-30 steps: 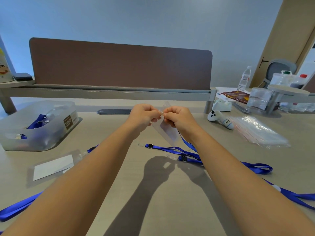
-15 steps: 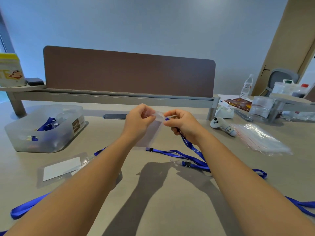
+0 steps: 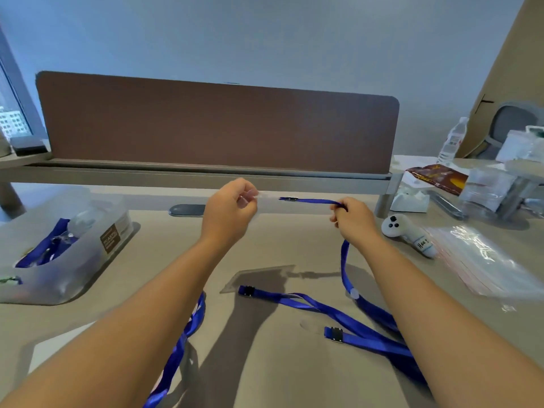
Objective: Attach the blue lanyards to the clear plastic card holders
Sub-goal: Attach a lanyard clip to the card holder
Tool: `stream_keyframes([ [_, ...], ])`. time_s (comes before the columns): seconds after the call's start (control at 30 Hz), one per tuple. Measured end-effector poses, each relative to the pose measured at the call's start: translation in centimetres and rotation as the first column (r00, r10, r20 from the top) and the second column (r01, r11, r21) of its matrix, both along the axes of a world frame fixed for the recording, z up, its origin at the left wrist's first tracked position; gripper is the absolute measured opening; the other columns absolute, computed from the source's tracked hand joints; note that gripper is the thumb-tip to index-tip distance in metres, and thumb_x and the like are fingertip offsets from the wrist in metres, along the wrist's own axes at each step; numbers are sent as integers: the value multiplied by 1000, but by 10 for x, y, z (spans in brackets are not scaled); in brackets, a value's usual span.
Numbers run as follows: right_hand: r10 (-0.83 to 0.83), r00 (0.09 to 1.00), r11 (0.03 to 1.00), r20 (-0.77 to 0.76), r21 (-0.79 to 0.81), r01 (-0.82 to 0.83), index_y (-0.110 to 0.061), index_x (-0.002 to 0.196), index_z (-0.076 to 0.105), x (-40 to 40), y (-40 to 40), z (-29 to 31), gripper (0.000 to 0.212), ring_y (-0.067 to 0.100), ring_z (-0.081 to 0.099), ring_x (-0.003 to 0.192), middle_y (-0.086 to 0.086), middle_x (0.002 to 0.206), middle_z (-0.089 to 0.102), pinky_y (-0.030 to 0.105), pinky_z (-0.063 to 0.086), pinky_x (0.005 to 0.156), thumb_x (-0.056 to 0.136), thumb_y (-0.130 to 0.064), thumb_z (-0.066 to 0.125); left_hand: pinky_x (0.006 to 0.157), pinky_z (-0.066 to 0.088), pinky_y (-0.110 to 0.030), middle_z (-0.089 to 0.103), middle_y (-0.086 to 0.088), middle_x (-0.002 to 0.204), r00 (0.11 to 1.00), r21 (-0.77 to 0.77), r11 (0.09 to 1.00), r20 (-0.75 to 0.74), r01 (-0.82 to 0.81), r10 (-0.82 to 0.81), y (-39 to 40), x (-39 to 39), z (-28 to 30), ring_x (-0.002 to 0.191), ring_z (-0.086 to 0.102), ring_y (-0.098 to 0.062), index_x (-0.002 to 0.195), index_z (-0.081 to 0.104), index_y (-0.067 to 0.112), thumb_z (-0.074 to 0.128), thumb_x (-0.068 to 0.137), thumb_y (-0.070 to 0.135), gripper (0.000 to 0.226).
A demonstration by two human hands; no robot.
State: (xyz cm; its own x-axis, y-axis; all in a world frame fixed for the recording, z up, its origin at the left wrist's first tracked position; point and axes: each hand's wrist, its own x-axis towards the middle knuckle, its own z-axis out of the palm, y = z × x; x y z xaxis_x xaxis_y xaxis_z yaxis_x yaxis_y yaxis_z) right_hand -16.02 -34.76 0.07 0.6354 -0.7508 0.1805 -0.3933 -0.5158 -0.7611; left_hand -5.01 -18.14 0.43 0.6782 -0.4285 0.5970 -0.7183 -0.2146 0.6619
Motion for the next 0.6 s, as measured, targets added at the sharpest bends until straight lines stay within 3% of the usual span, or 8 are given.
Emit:
stream_keyframes([
  [0.17,-44,994,993,-95,-115,33,-8,89,48,22,-24,51,23,25,43,70,13,83,52,36,34,64,96,-14,27,69,46,-37,64,-16,93,995,131,990,91,-43,31,-18,21,46,81,54,-29,91,60,2,51,84,4,12],
  [0.23,-46,992,984,-116,-178,24,-7,96,52,26,-26,75,26,26,46,72,12,83,53,36,35,65,96,-13,28,67,41,-35,65,-17,95,987,164,984,158,-65,39,-20,29,65,86,56,-32,93,61,2,48,85,3,15],
  [0.3,-36,992,970,-124,-242,5,-8,109,55,33,-27,91,30,31,51,86,13,94,59,37,38,69,96,-11,28,66,41,-34,66,-18,95,973,189,977,222,-100,57,-19,39,75,86,58,-34,93,62,2,47,86,3,16],
  [0.43,41,989,956,-145,-281,-81,-9,117,56,57,-21,87,37,31,45,107,15,114,59,39,41,82,93,-3,30,55,46,-35,69,-19,81,953,270,951,296,-148,64,-9,62,63,72,62,-36,83,63,2,48,76,3,16],
  [0.53,104,972,965,-212,-215,-150,-8,115,60,75,-13,53,36,32,46,114,14,119,59,36,40,83,90,1,35,51,50,-38,70,-19,77,963,385,906,258,-176,77,3,80,25,67,63,-37,82,63,2,50,74,3,15],
  [0.6,188,919,968,-346,-96,-234,-10,122,55,84,-4,21,35,33,47,118,15,128,55,40,43,93,89,-6,46,53,52,-42,70,-21,79,971,457,871,222,-181,85,13,88,-6,69,63,-39,85,63,1,51,77,3,14],
])
